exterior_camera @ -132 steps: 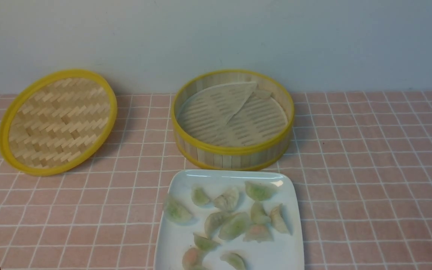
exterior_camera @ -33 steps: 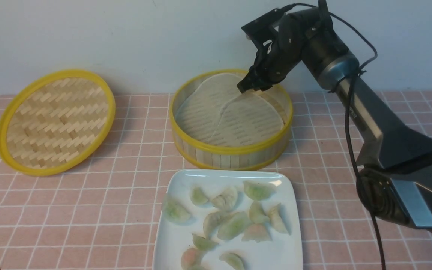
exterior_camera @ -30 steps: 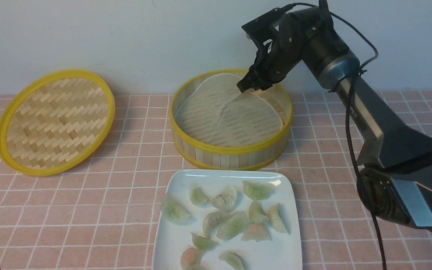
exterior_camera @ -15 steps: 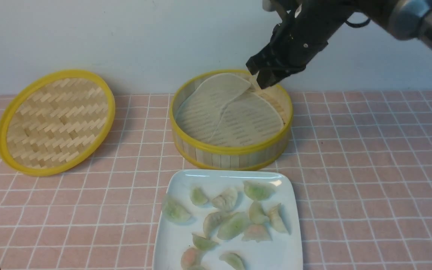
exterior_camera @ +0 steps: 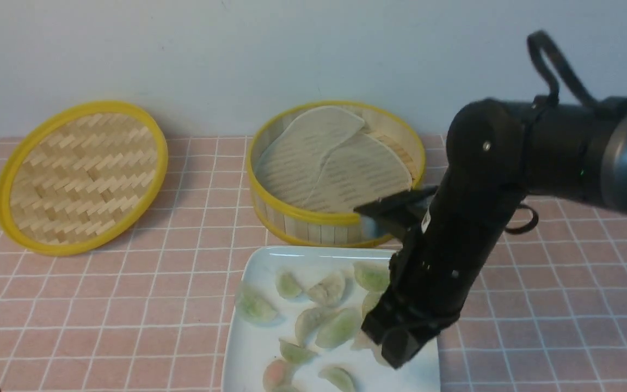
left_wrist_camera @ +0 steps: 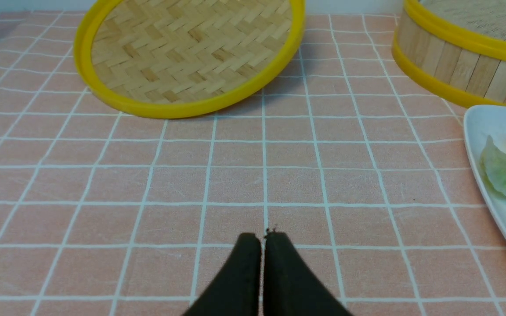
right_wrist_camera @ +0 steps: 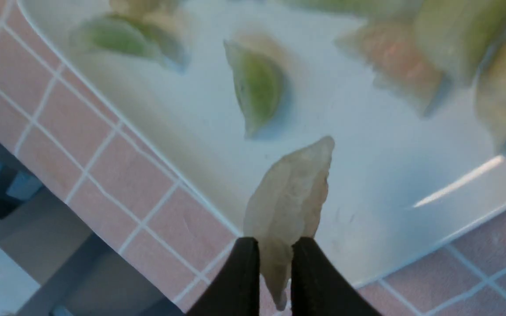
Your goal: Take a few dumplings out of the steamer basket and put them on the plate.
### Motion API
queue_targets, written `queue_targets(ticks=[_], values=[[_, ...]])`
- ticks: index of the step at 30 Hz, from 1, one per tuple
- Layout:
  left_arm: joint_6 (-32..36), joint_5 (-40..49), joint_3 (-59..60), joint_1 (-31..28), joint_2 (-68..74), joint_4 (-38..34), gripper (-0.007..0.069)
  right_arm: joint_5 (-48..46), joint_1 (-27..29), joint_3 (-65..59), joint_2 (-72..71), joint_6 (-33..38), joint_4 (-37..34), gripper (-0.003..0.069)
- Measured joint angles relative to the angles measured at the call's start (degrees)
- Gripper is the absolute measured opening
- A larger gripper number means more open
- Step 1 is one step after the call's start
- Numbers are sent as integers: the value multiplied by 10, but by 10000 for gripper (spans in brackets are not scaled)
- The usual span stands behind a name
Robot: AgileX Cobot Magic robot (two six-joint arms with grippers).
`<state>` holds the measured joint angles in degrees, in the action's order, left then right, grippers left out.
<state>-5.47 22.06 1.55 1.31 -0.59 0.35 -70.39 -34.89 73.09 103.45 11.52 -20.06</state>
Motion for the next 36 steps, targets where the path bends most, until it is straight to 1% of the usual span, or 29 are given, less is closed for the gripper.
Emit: queue_targets(ticks=[2,3,5,6,8,10,11,13,15,16,17,19,21,22,23,24,26,29,31,32,33,36], values=[[0,0,0,0,0,0,-6,5,-12,-13,0,-20,18,78],[0,0,0,0,0,0,-6,13,-16,-17,0,-38,28,92],[0,0,0,0,0,0,-6,18,-18,-17,0,-48,32,113],[0,0,0,0,0,0,-6,27,-18,-17,-1,-55,35,147],[0,0,0,0,0,0,-6,41,-18,-17,-1,-63,42,238],[0,0,0,0,0,0,-6,46,-18,-17,-2,-69,44,298],[0,0,0,0,0,0,-6,47,-18,-16,-2,-71,45,346],[0,0,0,0,0,0,-6,37,-18,-7,-2,-72,46,398],[0,0,0,0,0,0,-6,17,-18,9,-6,-77,46,409],[0,0,0,0,0,0,-6,13,-18,17,-12,-83,46,396],[0,0,0,0,0,0,-6,12,-18,25,-22,-90,47,368],[0,0,0,0,0,0,-6,11,-18,35,-54,-98,50,286],[0,0,0,0,0,0,-6,10,-18,38,-108,-110,53,168],[0,0,0,0,0,0,-6,7,-18,37,-149,-121,57,95],[0,0,0,0,0,0,-6,7,-18,36,-164,-123,58,76],[0,0,0,0,0,0,-6,8,-18,28,-219,-135,73,24],[0,0,0,0,0,0,-6,35,-18,11,-304,-144,98,-1],[0,0,0,0,0,0,-6,104,-18,-35,-412,-147,130,-11],[0,0,0,0,0,0,-6,175,-18,-92,-494,-148,155,-13],[0,0,0,0,0,0,-6,193,-18,-116,-522,-148,159,-13],[0,0,0,0,0,0,-6,230,-18,-154,-562,-148,163,-13],[0,0,0,0,0,0,-6,286,-18,-252,-646,-156,168,-13]])
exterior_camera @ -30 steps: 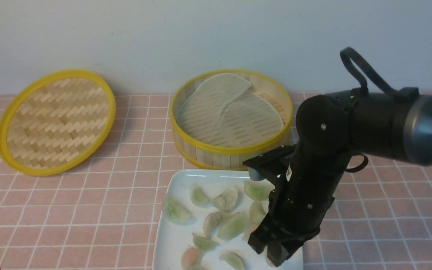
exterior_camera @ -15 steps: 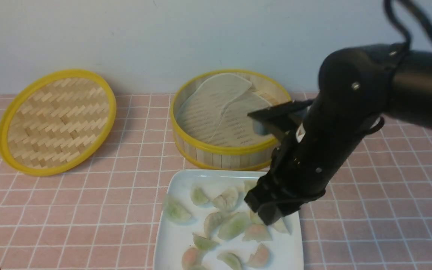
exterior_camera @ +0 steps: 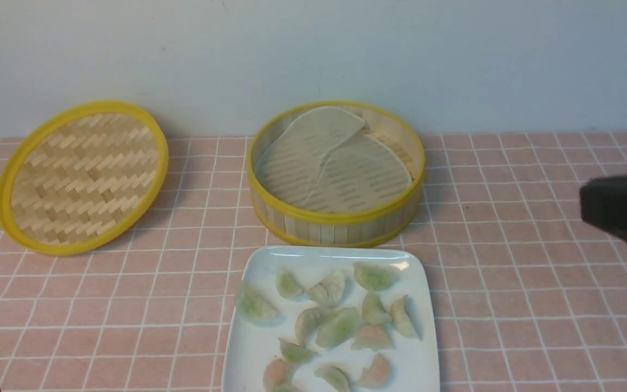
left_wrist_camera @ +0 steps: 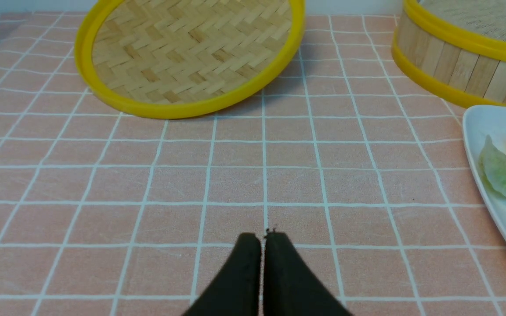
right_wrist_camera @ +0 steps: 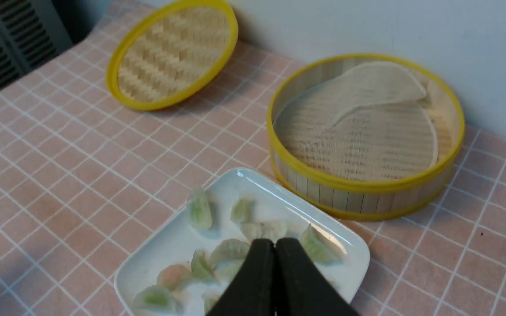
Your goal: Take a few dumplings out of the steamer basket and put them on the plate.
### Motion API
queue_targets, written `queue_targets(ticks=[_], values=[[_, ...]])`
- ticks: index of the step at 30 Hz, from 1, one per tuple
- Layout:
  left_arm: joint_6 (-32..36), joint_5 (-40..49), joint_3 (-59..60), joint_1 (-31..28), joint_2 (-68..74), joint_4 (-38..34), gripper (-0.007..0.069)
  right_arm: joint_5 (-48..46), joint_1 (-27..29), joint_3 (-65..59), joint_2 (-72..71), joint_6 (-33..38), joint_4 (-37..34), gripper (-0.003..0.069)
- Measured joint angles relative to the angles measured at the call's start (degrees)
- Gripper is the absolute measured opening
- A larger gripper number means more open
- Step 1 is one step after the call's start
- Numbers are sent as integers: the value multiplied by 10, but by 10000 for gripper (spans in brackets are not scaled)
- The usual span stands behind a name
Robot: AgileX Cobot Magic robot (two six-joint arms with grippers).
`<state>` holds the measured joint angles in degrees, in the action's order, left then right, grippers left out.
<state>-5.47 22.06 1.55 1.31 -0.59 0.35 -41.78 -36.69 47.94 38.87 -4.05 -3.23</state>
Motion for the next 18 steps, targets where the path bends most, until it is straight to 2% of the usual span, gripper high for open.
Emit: queue_targets(ticks=[7,11,18], values=[[0,0,0,0,0,0,-6,160,0,-202,-187,-47,5,-15],[0,0,0,0,0,0,-6,228,0,-258,-253,-50,3,-15],[0,0,0,0,0,0,-6,243,0,-276,-291,-51,-18,-15]])
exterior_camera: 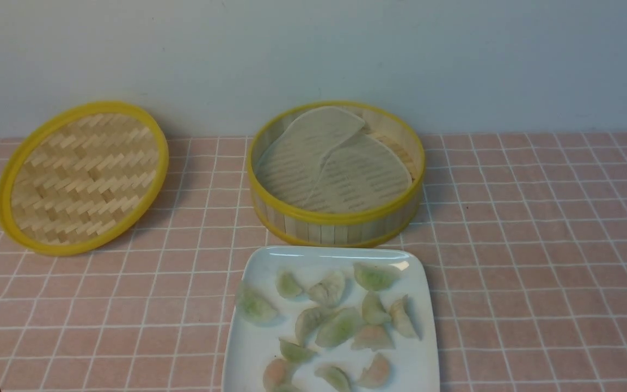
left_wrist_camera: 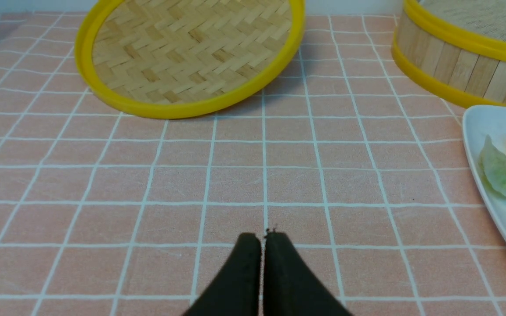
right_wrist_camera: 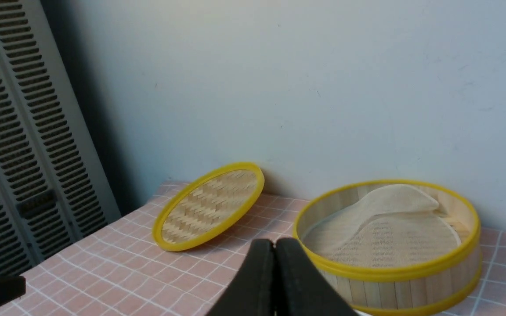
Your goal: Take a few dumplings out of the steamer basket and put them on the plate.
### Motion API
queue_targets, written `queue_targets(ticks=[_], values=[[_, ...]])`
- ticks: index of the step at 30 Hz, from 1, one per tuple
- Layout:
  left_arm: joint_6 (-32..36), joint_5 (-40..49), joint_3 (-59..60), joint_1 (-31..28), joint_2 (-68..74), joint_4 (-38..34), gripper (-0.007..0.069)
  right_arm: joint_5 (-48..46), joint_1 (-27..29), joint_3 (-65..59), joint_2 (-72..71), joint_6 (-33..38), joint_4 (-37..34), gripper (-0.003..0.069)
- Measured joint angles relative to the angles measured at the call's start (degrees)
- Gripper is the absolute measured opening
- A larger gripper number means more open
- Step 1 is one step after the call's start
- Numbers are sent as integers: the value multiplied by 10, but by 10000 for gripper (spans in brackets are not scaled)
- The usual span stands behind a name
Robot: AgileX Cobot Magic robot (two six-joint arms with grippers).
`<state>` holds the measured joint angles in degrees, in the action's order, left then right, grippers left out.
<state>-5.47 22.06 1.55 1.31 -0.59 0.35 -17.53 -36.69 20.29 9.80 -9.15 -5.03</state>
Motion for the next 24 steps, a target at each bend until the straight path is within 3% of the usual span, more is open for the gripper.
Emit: queue_targets(ticks=[12,14,21,24], values=[[0,0,0,0,0,0,-6,6,10,-6,-4,0,12,-15],[0,0,0,0,0,0,-6,8,42,-16,-7,0,24,-15],[0,0,0,0,0,0,-6,12,250,-120,-25,0,85,-15],[0,0,0,0,0,0,-6,12,297,-176,-50,0,101,-15]])
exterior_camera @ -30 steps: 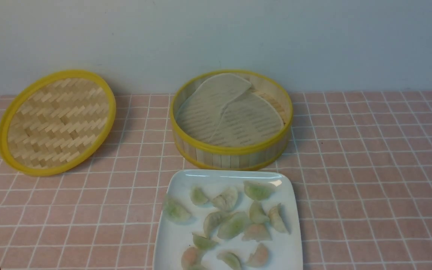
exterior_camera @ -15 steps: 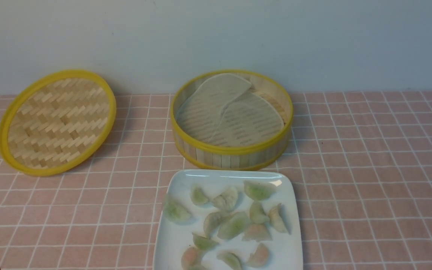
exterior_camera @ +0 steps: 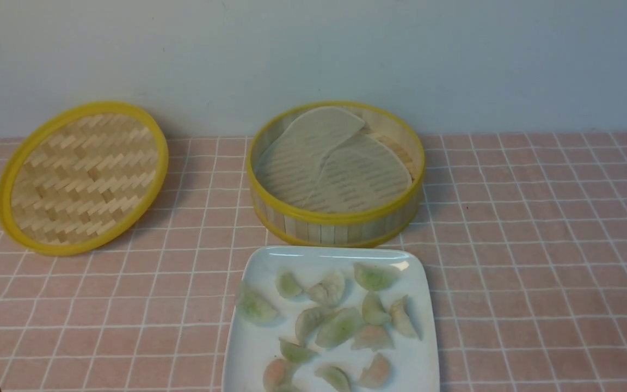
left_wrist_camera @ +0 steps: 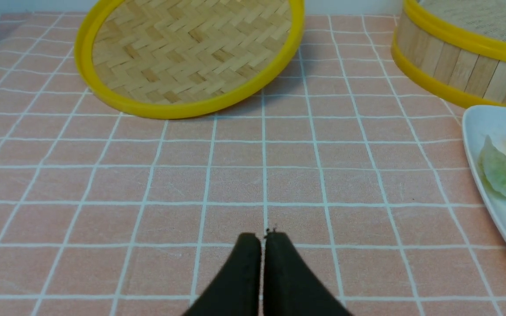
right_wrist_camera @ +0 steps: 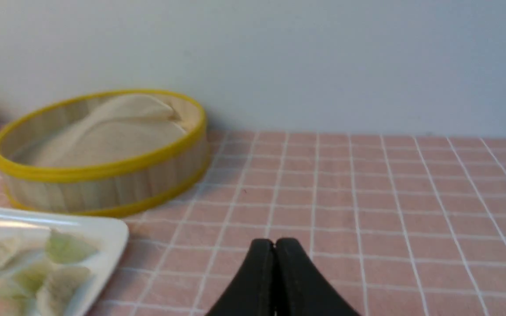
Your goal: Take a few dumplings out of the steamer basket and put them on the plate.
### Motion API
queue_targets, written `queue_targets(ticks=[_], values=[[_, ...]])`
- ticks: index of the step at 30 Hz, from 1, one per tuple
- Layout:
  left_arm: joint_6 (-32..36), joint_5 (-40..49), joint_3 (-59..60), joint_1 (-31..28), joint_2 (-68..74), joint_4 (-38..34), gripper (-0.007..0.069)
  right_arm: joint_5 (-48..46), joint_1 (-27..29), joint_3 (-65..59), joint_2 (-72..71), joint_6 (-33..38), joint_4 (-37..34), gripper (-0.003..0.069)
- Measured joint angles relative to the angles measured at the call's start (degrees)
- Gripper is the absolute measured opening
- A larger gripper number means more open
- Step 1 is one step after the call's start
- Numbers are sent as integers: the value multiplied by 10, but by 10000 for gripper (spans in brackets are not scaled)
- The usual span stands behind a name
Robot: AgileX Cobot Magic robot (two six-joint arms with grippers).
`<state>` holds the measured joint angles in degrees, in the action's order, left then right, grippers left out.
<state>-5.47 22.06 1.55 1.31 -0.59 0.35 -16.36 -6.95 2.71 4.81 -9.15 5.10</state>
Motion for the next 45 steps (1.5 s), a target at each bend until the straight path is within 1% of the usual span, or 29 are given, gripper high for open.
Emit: queue_targets(ticks=[2,4,45], values=[[0,0,0,0,0,0,-6,-10,20,-34,-26,0,2,-15],[0,0,0,0,0,0,-6,-44,30,-42,-48,-3,1,-15],[0,0,0,0,0,0,-6,-55,30,-40,-53,-13,-2,-15]])
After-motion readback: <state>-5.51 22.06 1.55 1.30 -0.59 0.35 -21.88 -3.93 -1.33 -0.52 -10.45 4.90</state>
